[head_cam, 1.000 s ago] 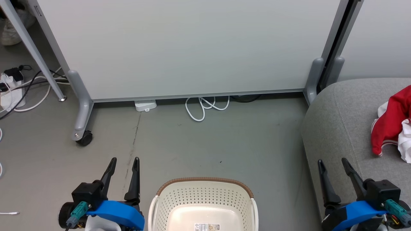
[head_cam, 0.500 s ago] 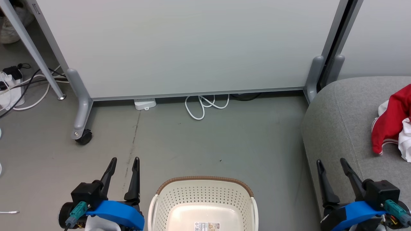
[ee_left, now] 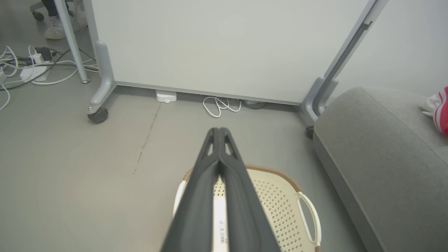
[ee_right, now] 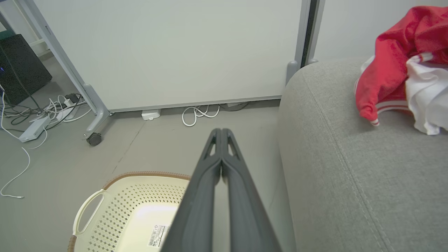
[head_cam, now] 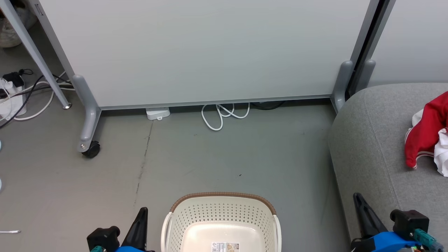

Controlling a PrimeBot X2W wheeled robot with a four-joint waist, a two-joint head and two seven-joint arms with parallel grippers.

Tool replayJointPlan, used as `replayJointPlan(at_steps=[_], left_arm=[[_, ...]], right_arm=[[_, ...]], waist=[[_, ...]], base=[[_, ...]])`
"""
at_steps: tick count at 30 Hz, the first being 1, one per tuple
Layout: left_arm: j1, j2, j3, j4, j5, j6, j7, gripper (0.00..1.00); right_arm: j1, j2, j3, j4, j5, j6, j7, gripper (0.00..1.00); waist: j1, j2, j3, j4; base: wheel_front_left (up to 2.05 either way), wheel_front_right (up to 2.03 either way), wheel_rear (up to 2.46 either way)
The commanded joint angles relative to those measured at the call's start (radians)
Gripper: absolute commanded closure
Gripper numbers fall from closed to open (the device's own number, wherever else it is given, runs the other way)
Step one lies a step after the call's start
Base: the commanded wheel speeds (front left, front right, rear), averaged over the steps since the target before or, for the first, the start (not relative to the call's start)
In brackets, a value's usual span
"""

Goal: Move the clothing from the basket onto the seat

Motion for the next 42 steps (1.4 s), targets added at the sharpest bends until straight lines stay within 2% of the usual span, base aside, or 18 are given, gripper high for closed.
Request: replayJointPlan(at_steps=[1,20,42], left_arm=[[-0.021,0.001,0.012,-0.021,-0.029,0.000,0.006,1.00],[-0.037,-0.014,0.088,-0.088,-0.328,-0.001,0.093,1.00],[-0.052,-0.028,0.158,-0.149,-0.602,-0.001,0.174,1.00]], right_arm=[[-0.013,-0.002,-0.004,-0.014,0.034,0.000,0.005,1.00],[-0.043,-0.003,-0.012,-0.021,0.388,0.000,0.056,1.00],[-0.071,-0.005,-0.022,-0.025,0.712,0.000,0.106,1.00]], waist=[[0.0000,-0.0001,0.000,-0.001],[0.0000,-0.0001,0.000,-0.014],[0.0000,-0.0001,0.000,-0.030]], base=[[0.00,0.00,0.00],[0.00,0.00,0.00],[0.00,0.00,0.00]])
